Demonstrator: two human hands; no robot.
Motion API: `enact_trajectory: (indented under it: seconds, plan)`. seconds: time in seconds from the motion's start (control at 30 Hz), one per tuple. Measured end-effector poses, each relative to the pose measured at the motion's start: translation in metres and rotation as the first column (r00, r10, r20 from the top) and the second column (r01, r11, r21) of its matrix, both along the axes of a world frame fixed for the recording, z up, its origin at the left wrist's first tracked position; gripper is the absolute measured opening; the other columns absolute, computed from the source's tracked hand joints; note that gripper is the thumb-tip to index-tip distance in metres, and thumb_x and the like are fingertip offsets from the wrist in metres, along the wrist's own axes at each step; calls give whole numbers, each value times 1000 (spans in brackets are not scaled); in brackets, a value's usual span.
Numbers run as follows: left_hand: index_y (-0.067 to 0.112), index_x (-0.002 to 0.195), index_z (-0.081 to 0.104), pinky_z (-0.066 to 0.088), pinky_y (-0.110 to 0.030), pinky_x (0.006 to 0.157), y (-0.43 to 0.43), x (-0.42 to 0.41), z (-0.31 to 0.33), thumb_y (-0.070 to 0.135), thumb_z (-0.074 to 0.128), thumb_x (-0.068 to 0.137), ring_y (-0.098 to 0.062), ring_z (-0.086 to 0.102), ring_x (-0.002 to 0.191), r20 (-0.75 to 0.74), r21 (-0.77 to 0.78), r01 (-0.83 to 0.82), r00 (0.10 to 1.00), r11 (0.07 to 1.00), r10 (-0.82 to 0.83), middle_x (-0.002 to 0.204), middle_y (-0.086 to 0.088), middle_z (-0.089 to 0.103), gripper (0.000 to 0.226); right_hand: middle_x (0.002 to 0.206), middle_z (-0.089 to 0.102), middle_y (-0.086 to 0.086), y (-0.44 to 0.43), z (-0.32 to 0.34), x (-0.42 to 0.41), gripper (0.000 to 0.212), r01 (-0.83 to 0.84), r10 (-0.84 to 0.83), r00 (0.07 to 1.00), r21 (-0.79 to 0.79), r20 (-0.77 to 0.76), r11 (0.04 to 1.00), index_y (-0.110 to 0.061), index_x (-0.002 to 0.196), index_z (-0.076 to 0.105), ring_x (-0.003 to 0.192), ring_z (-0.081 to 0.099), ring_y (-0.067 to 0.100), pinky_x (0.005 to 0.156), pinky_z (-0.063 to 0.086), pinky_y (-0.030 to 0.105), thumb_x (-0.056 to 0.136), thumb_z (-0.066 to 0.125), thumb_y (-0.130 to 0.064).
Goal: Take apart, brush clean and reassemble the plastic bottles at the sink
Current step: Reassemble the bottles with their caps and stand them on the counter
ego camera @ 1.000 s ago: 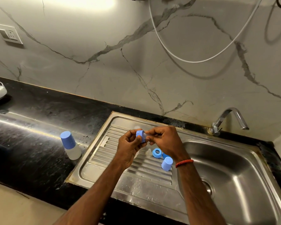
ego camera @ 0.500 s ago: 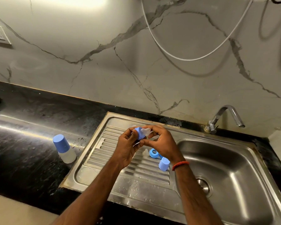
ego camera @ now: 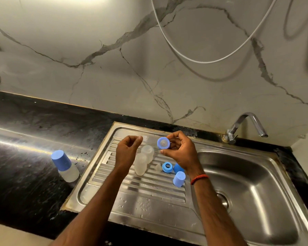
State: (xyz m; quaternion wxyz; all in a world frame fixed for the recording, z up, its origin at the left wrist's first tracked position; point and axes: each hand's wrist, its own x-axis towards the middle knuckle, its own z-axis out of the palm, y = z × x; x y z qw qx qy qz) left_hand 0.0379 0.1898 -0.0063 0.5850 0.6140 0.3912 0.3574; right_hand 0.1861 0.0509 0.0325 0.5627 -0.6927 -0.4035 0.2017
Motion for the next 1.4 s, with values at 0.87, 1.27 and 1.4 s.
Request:
enact_trajectory:
  seconds: [0.87, 1.27, 1.4]
  plan:
    - [23, 104, 65, 53, -29, 61, 33, -9, -6, 39, 57, 99, -21, 63, 81, -287, 68, 168, 947, 983, -142, 103, -8, 66, 19, 106, 68, -9, 10, 9, 9, 49, -5, 5, 1000, -100, -4, 995, -20, 126, 61, 96, 66, 9, 77, 57, 21, 81, 82, -24]
    - [12, 112, 51, 44, -27, 59, 10, -23, 0, 50, 40, 104, -20, 54, 69, -120, -291, 105, 982, 951, -145, 88, -15, 59, 41, 112, 68, -6, 3, 11, -10, 49, -124, 132, 989, -111, 64, 986, -23, 118, 64, 103, 66, 9, 90, 57, 27, 76, 83, -6]
    - [12, 115, 51, 44, -26, 59, 7, -31, 3, 49, 41, 104, -20, 54, 71, -137, -248, 97, 982, 964, -134, 93, -15, 59, 39, 114, 68, -6, 4, 15, -20, 48, -176, 183, 980, -97, 73, 980, -22, 117, 66, 105, 65, 8, 93, 55, 25, 76, 81, 0]
